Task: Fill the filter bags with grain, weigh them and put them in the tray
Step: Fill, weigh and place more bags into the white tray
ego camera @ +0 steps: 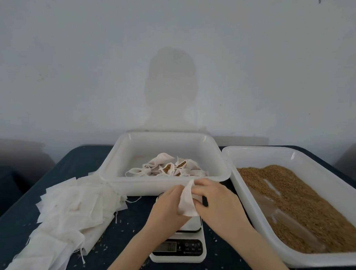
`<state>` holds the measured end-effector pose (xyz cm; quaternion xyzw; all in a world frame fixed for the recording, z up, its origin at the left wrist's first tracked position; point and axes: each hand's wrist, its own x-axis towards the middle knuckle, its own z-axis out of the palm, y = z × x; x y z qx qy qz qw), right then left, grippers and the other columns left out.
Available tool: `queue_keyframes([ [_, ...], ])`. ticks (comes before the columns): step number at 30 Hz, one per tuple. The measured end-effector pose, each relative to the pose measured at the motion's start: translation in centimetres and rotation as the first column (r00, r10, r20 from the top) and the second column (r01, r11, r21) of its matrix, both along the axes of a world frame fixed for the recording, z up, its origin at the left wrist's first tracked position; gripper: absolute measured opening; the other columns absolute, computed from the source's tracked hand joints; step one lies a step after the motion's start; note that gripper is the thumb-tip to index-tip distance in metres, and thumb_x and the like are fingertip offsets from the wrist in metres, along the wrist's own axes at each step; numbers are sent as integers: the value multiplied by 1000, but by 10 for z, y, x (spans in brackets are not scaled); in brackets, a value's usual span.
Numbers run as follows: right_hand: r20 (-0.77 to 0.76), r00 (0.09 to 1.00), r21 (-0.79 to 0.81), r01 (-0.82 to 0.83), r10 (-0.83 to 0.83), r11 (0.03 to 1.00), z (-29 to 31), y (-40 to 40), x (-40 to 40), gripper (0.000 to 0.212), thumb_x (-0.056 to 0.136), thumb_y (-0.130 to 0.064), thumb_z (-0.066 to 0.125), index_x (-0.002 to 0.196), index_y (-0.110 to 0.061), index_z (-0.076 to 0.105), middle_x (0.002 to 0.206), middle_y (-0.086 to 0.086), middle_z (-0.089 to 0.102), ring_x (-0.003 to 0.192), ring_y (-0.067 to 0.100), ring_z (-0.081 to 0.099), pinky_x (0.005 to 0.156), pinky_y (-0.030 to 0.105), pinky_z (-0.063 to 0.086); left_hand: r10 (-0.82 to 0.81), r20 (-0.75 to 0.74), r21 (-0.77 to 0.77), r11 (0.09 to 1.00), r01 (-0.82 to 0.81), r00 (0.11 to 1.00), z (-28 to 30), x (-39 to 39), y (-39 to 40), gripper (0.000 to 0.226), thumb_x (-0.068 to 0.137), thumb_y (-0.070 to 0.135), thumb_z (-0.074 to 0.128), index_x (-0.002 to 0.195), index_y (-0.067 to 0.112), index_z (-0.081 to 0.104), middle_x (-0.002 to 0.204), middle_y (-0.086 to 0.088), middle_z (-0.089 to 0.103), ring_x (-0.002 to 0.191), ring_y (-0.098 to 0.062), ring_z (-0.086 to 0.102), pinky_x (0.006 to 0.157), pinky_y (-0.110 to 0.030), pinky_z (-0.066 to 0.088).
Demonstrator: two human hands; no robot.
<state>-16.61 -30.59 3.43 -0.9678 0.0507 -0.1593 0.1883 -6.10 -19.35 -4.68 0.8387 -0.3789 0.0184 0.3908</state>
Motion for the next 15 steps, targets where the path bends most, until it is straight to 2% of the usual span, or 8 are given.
queue_keyframes([
  [2, -59, 998, 70, 20, -16, 997, 4, -3, -1, 25, 93, -30, 55, 112, -39, 67, 107, -17, 66, 94, 2, 59, 78, 17, 48, -9, 13, -23, 1000, 9, 1000, 6, -1, 0, 25, 70, 50, 62, 83, 47, 42, 86, 21, 54, 87, 8, 49, 68, -14, 37],
  [3, -82, 997, 65, 21, -15, 998, 6, -4, -1, 24, 91, -28, 55, 108, -40, 68, 96, -14, 68, 87, 4, 60, 73, 19, 48, -17, 3, -31, 999, 17, 1000, 8, -1, -1, 28, 69, 50, 65, 86, 46, 43, 87, 21, 56, 86, 6, 51, 71, -16, 40],
  [6, -110, 993, 5, 37, -36, 999, 10, -9, -2, 17, 88, -26, 51, 81, -33, 65, 75, -8, 61, 73, 9, 58, 62, 23, 44, -60, -110, -22, 998, 58, 992, 13, -4, -4, 35, 69, 48, 68, 95, 46, 44, 91, 17, 61, 85, 1, 57, 75, -22, 49],
  [8, -128, 991, -97, 33, -46, 995, 13, -11, -5, 18, 87, -29, 49, 71, -32, 55, 64, -9, 52, 64, 8, 53, 53, 20, 36, -69, -133, 29, 997, 74, 989, 13, -5, -6, 35, 72, 47, 68, 94, 48, 41, 92, 19, 61, 85, 5, 57, 70, -15, 45],
  [10, -141, 989, -157, 28, -50, 987, 16, -14, -7, 17, 85, -32, 48, 73, -36, 58, 60, -10, 47, 58, 7, 46, 49, 18, 27, -88, -154, 25, 995, 93, 984, 12, -6, -7, 33, 73, 47, 69, 93, 48, 42, 91, 21, 61, 85, 9, 56, 68, -10, 42],
  [12, -135, 990, -152, 24, -45, 988, 19, -18, -9, 20, 85, -34, 49, 77, -40, 66, 57, -11, 46, 56, 6, 44, 48, 17, 24, -109, -180, 2, 994, 111, 978, 14, -7, -8, 34, 67, 54, 65, 94, 45, 46, 89, 24, 62, 84, 10, 57, 68, -11, 44],
  [15, -166, 986, -57, -17, 7, 998, 23, -30, -9, 27, 86, -39, 53, 61, -48, 59, 67, -14, 56, 62, 4, 50, 52, 15, 31, -152, -204, -37, 988, 147, 967, 17, -10, -11, 41, 61, 63, 60, 93, 40, 48, 88, 30, 60, 80, 8, 58, 63, -12, 43],
])
